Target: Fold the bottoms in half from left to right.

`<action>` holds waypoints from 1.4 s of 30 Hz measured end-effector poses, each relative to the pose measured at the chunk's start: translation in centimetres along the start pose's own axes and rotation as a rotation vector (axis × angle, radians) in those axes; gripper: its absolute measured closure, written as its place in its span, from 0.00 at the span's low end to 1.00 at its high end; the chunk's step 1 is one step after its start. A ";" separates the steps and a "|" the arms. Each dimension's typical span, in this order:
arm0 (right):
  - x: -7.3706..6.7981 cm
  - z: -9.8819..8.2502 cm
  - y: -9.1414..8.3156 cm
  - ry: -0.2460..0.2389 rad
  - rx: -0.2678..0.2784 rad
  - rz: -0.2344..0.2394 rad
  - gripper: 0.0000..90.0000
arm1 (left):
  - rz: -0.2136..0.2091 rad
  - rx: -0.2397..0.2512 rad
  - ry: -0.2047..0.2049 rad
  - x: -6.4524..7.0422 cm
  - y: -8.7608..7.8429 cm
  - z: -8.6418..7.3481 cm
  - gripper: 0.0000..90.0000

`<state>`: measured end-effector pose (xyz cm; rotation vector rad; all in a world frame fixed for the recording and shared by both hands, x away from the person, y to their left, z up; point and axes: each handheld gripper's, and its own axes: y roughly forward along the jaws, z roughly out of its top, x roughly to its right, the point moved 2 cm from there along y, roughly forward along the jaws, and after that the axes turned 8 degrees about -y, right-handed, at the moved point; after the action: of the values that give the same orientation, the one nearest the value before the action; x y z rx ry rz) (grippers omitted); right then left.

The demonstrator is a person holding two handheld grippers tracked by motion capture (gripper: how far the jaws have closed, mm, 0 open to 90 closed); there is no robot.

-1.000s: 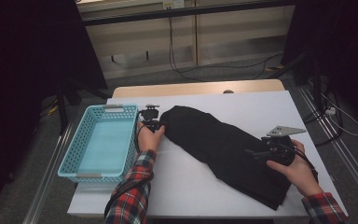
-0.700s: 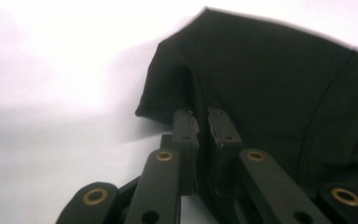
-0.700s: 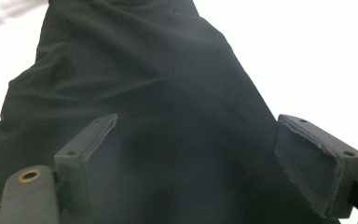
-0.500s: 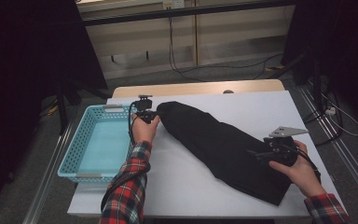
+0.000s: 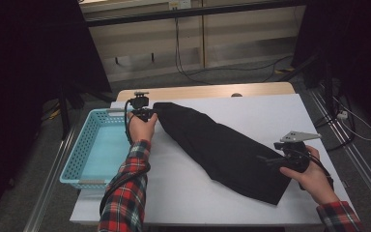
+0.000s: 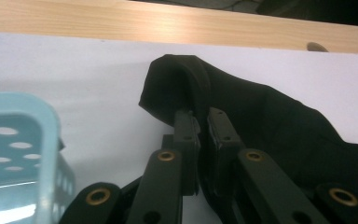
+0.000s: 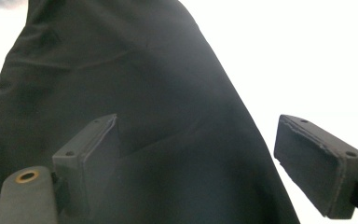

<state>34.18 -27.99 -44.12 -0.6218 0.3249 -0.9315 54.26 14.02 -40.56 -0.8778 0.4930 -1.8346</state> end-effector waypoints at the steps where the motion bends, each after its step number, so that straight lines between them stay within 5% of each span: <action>1: 0.0 0.0 0.0 0.001 0.000 0.001 0.17 | -0.011 0.003 0.006 0.2 0.0 0.0 0.93; 12: -0.1 0.0 0.0 -0.005 -0.003 0.003 0.16 | -0.161 -0.027 0.068 3.7 0.0 -1.1 0.93; 27: -0.2 -0.1 0.2 -0.009 -0.015 0.004 0.16 | -0.354 -0.059 0.150 6.4 -0.3 -4.4 0.93; 36: -0.3 -0.2 0.3 -0.010 -0.016 0.003 0.16 | -0.415 -0.045 0.189 7.5 -0.5 -5.6 0.93; 42: -0.3 -0.3 0.4 -0.009 -0.020 0.002 0.16 | -0.425 -0.034 0.185 8.0 -0.4 -5.1 0.94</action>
<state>34.12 -27.70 -44.54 -0.6438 0.3272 -0.9243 48.30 6.68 -40.85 -0.8890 0.4791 -2.3161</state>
